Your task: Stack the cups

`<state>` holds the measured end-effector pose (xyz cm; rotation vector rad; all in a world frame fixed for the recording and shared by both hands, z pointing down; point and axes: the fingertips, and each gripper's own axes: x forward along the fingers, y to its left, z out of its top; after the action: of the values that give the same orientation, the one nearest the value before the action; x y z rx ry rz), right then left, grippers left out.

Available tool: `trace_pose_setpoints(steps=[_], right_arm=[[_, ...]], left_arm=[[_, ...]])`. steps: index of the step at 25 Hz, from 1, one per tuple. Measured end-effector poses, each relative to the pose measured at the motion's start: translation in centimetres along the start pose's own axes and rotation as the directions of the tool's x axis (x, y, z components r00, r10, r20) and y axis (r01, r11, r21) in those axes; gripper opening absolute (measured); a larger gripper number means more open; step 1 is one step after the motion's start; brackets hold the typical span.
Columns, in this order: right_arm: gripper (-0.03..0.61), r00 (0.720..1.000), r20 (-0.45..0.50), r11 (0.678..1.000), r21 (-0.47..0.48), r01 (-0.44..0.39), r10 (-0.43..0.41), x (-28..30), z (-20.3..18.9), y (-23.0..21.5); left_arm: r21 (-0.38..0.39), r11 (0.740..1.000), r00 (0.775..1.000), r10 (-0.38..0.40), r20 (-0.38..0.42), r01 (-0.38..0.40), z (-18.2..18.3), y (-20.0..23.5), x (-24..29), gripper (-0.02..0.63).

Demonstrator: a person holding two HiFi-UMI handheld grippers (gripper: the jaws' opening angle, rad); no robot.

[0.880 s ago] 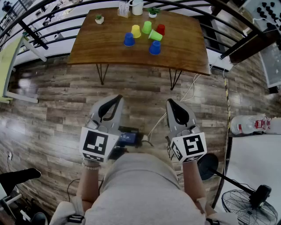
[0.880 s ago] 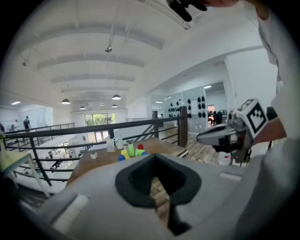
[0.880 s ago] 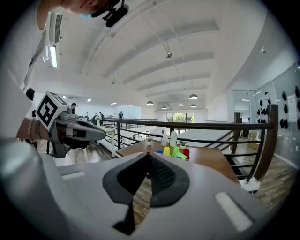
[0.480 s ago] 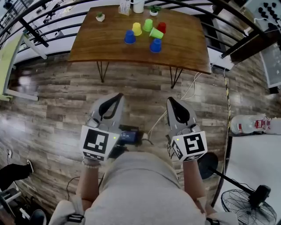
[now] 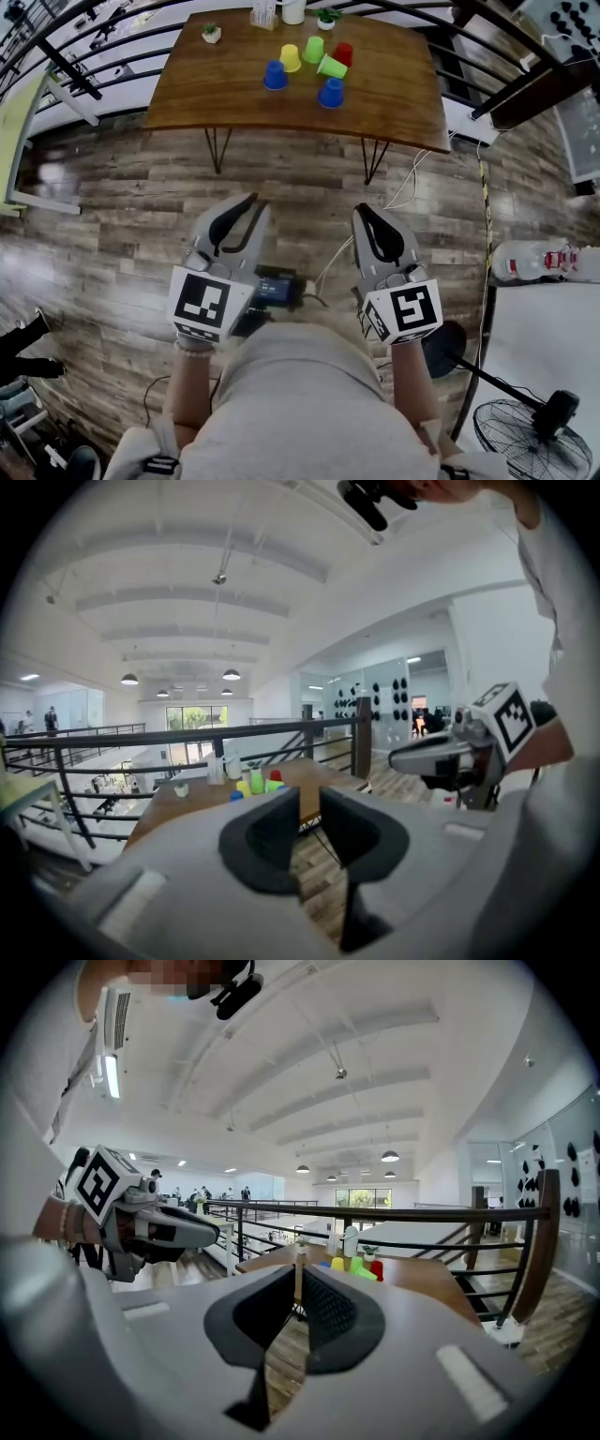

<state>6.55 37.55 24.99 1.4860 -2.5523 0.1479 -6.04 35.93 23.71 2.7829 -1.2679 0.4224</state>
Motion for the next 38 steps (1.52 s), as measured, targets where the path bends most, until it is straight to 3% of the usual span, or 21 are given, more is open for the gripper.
trace_pose_setpoints(steps=[1,3,6,10,25,29,34,38], right_arm=[[0.017,1.0,0.007,1.0,0.012,0.001,-0.001,0.0,0.1,0.0],[0.109,1.0,0.016,0.999,0.036,-0.003,0.002,-0.1,0.3,0.0],[0.132,1.0,0.012,0.999,0.038,-0.007,0.007,0.1,0.3,0.1],[0.138,1.0,0.001,1.0,0.019,0.002,-0.002,0.4,0.1,0.3],[0.138,0.997,0.026,0.997,0.025,0.079,-0.079,2.4,0.3,0.9],[0.138,0.998,0.025,0.998,0.013,0.062,-0.062,3.3,0.5,0.7],[0.138,0.999,0.026,0.999,0.0,0.047,-0.047,5.8,0.7,-1.5],[0.138,0.999,0.029,0.999,0.003,0.033,-0.034,9.2,0.9,-4.4]], left_arm=[[0.002,1.0,1.0,-0.001,0.003,0.001,0.1,-0.1,0.0,0.068],[-0.003,1.0,1.0,0.0,0.004,0.0,0.1,-0.1,0.0,0.094],[-0.011,1.0,1.0,0.004,0.003,-0.004,0.1,0.1,0.0,0.107],[-0.031,1.0,1.0,0.005,-0.004,-0.005,0.0,0.6,-0.2,0.112],[0.048,0.999,0.999,0.002,0.047,-0.005,0.1,4.8,-0.9,0.115],[0.016,1.0,0.999,0.017,0.038,-0.018,0.5,5.7,-0.4,0.119],[0.041,0.999,0.998,0.024,0.063,-0.027,1.0,7.2,2.1,0.121],[0.007,0.999,0.998,0.038,0.048,-0.038,1.1,9.0,5.2,0.127]])
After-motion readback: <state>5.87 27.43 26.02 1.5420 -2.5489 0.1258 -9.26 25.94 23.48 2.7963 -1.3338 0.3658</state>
